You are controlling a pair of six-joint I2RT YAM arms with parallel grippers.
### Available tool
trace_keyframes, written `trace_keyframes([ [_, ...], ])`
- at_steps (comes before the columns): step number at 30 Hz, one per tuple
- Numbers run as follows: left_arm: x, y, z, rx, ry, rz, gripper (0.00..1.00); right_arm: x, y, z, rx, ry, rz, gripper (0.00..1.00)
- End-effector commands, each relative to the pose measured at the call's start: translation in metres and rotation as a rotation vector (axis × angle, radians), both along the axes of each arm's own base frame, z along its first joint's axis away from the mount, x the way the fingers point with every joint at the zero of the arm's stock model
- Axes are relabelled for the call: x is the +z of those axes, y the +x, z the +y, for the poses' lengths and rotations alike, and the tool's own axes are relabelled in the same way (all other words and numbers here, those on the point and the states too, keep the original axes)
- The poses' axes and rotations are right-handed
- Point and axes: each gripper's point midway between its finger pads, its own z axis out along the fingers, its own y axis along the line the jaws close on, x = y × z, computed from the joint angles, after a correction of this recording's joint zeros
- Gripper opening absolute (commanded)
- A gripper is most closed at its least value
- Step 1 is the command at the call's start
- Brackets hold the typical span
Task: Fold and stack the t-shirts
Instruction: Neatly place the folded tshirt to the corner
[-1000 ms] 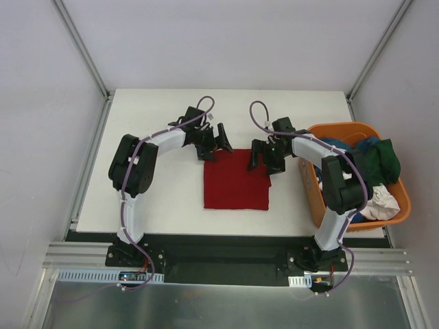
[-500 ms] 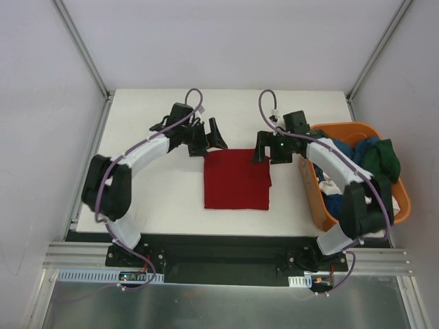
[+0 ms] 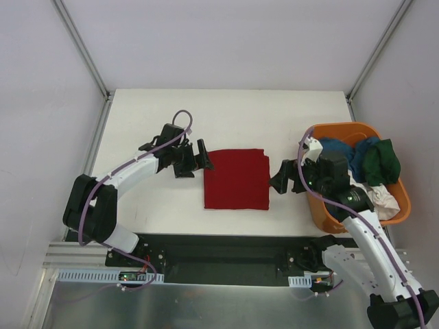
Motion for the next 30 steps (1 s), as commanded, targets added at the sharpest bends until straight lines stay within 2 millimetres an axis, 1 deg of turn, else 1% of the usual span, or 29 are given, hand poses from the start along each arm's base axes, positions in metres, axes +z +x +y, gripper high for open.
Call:
trace_keyframes([
  [1, -0.009, -0.003, 0.002, 0.028, 0.019, 0.033, 0.99, -0.024, -0.010, -0.010, -0.065, -0.018, 0.069, 0.96],
  [2, -0.010, -0.004, 0.002, 0.031, 0.022, 0.038, 0.99, -0.033, -0.013, -0.009, -0.077, -0.011, 0.110, 0.96],
  [4, -0.011, -0.003, -0.001, 0.029, 0.033, 0.033, 0.99, -0.041, -0.012, -0.011, -0.105, -0.013, 0.142, 0.96],
  [6, -0.017, 0.000, -0.002, 0.028, 0.056, 0.037, 0.99, -0.049, -0.012, -0.015, -0.128, -0.028, 0.158, 0.96],
  [7, -0.022, 0.001, -0.001, 0.039, 0.077, 0.040, 0.99, -0.047, -0.011, -0.015, -0.134, -0.026, 0.152, 0.96],
  [8, -0.034, 0.001, 0.000, 0.050, 0.094, 0.072, 0.99, -0.045, -0.011, -0.015, -0.135, -0.022, 0.141, 0.96],
  [9, -0.040, 0.001, 0.001, 0.055, 0.103, 0.090, 0.99, -0.043, -0.011, -0.016, -0.137, -0.022, 0.136, 0.96],
  [12, -0.058, 0.002, -0.003, 0.053, 0.127, 0.141, 0.90, -0.039, -0.010, -0.019, -0.146, -0.033, 0.112, 0.96],
  [13, -0.061, 0.003, -0.005, 0.047, 0.129, 0.149, 0.86, -0.040, -0.010, -0.020, -0.150, -0.038, 0.111, 0.96],
  [14, -0.068, 0.005, -0.008, 0.038, 0.135, 0.164, 0.79, -0.041, -0.010, -0.020, -0.144, -0.044, 0.112, 0.96],
  [15, -0.070, 0.005, -0.012, 0.028, 0.134, 0.172, 0.75, -0.042, -0.011, -0.020, -0.140, -0.049, 0.119, 0.96],
  [16, -0.073, 0.007, -0.014, 0.024, 0.135, 0.177, 0.74, -0.043, -0.012, -0.020, -0.137, -0.048, 0.126, 0.96],
  [17, -0.078, 0.009, -0.019, 0.015, 0.140, 0.188, 0.64, -0.045, -0.012, -0.020, -0.136, -0.049, 0.130, 0.96],
  [19, -0.083, 0.011, -0.023, 0.007, 0.148, 0.199, 0.54, -0.049, -0.012, -0.020, -0.138, -0.058, 0.143, 0.96],
  [20, -0.086, 0.015, -0.025, 0.006, 0.155, 0.201, 0.42, -0.050, -0.012, -0.020, -0.133, -0.061, 0.144, 0.96],
  [22, -0.090, 0.018, -0.025, 0.012, 0.176, 0.206, 0.30, -0.051, -0.012, -0.020, -0.131, -0.063, 0.146, 0.96],
  [23, -0.093, 0.022, -0.027, 0.017, 0.185, 0.210, 0.26, -0.051, -0.013, -0.019, -0.120, -0.063, 0.146, 0.96],
  [24, -0.094, 0.022, -0.031, 0.011, 0.193, 0.211, 0.18, -0.051, -0.013, -0.019, -0.112, -0.064, 0.144, 0.96],
  [26, -0.099, 0.024, -0.033, 0.008, 0.224, 0.213, 0.10, -0.050, -0.013, -0.017, -0.097, -0.063, 0.142, 0.96],
  [27, -0.100, 0.024, -0.034, 0.006, 0.235, 0.210, 0.00, -0.050, -0.012, -0.016, -0.098, -0.062, 0.141, 0.96],
  [30, -0.102, 0.031, -0.028, 0.016, 0.291, 0.204, 0.00, -0.050, -0.009, -0.017, -0.079, -0.085, 0.127, 0.96],
])
